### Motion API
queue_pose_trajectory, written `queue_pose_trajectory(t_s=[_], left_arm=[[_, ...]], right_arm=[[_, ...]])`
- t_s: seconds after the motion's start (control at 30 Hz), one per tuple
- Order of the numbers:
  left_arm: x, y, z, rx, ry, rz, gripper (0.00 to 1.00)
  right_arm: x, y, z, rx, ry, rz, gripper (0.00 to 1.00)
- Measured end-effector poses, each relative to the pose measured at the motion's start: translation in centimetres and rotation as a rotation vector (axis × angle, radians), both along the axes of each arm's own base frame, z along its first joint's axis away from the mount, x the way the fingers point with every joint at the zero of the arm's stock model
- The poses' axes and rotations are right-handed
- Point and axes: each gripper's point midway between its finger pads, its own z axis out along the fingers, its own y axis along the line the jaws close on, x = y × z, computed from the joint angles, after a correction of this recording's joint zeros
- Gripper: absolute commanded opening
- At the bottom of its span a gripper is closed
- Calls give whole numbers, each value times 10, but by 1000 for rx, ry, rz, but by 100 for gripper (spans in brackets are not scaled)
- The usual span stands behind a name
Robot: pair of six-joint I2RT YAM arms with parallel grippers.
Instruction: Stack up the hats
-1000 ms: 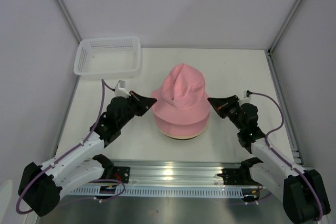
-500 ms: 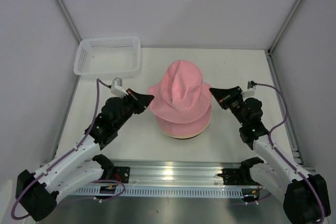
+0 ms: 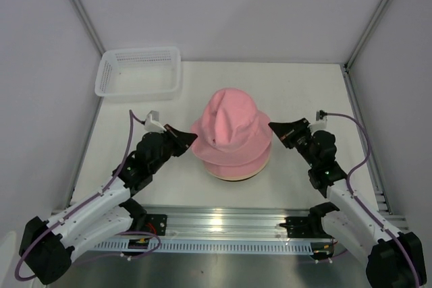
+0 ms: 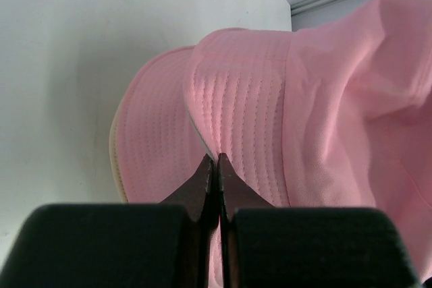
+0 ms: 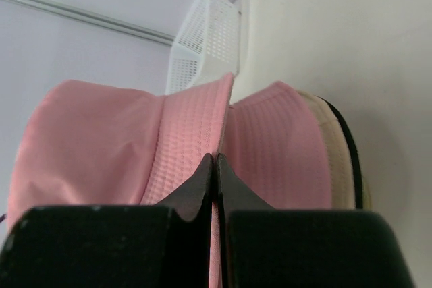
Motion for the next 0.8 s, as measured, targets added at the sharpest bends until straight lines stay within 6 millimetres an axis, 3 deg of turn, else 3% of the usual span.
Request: queue_pose_trajectory(t_s=[0.23, 0.53, 0.8], left_arm=[[7, -12, -29, 42, 73, -10, 1], [9, -15, -44, 29, 151, 11, 1], [1, -15, -50, 14, 180, 8, 1]], right_arm=[[-2, -3, -46, -75, 110, -6, 0], [7, 3, -76, -179, 188, 35, 0], [13, 10, -81, -235, 202, 82, 0]])
